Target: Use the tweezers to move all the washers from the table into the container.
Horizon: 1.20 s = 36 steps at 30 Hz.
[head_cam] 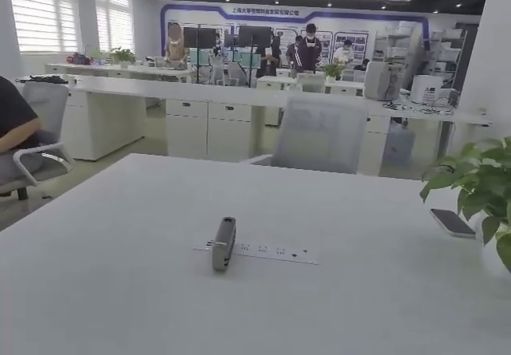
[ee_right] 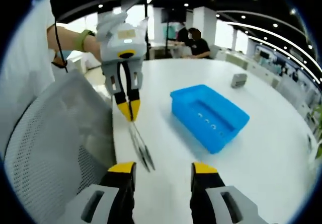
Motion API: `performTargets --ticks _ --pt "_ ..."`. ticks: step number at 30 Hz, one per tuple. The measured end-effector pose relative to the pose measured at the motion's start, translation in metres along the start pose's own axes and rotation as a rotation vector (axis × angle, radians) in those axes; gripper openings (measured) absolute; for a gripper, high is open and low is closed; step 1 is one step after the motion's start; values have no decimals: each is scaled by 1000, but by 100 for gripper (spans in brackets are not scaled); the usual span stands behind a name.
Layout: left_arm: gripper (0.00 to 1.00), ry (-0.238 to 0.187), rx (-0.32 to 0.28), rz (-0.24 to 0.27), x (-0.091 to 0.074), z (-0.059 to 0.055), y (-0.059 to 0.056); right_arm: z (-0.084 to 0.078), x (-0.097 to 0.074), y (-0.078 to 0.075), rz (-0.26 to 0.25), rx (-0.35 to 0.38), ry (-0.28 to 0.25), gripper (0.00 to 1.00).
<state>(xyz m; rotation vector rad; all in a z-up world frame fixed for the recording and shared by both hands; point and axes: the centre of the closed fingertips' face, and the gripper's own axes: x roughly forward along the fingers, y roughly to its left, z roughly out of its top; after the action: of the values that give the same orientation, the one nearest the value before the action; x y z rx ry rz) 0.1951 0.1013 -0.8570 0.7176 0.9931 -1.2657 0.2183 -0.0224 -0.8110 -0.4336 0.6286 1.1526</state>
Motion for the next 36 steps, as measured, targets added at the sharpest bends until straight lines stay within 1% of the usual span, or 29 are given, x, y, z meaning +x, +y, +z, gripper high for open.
performTargets --ticks 1,2,4,8,9,10,11,13,15,17,18,19,20,21,22,23,25,26,27,28,29,30,31,32,33,34,35,36 --pt "0 7 -2 -1 1 0 0 0 -7 -4 -24 16 -15 41" --pt "0 18 -4 -3 3 -1 0 1 -11 -7 -37 28 -25 42" --pt "0 34 2 -1 4 -3 -1 1 -21 -13 -71 49 -37 44" --pt "0 66 9 0 8 -6 -2 2 -39 -20 -118 75 -75 45" --pt "0 72 7 0 9 -6 -2 2 -40 -21 -123 81 -79 45" --pt "0 80 11 6 9 -7 -1 3 -45 -23 -138 99 -97 46" --pt "0 84 2 5 8 -6 -1 4 -48 -24 -146 111 -111 46" --pt "0 88 4 11 8 -6 0 5 -57 -26 -164 139 -139 47" --pt "0 96 12 9 8 -7 0 10 -66 -31 -198 172 -188 49" --pt "0 118 27 28 7 -9 2 14 -76 -36 -229 217 -244 53" --pt "0 122 24 37 6 -10 3 15 -80 -38 -243 237 -267 54" --pt "3 114 10 52 2 -11 3 16 -86 -41 -259 267 -298 55" --pt "7 91 -23 81 -1 -9 6 17 -90 -44 -269 287 -320 57" --pt "11 57 -64 106 -7 -8 7 19 -97 -49 -292 305 -355 58" --pt "14 22 -93 135 -14 -6 9 19 -102 -53 -311 322 -378 58" --pt "17 -43 -133 176 -23 -2 11 18 -108 -59 -339 348 -409 60" --pt "23 -137 -227 234 -39 1 14 18 -117 -67 -380 374 -447 64" --pt "27 -214 -289 279 -53 3 15 18 -123 -73 -410 383 -471 67" --pt "30 -271 -330 314 -62 4 17 16 -128 -77 -427 385 -485 69" --pt "33 -353 -382 368 -77 6 20 16 -133 -81 -446 391 -503 71" --pt "37 -395 -421 395 -86 5 20 16 -135 -83 -454 390 -511 72" --pt "39 -452 -460 438 -98 3 21 17 -136 -84 -465 391 -514 74" --pt "42 -495 -474 474 -106 3 22 19 -136 -85 -473 391 -522 75" --pt "45 -561 -498 524 -119 4 23 22 -137 -85 -482 387 -533 77" --pt "48 -600 -522 551 -125 4 23 23 -137 -85 -488 385 -538 80" --pt "50 -648 -536 570 -132 5 22 25 -138 -86 -497 379 -546 82" --pt "52 -714 -565 609 -142 7 22 26 -139 -87 -505 377 -551 84" --pt "54 -763 -588 640 -150 7 23 26 -141 -90 -517 375 -555 86"
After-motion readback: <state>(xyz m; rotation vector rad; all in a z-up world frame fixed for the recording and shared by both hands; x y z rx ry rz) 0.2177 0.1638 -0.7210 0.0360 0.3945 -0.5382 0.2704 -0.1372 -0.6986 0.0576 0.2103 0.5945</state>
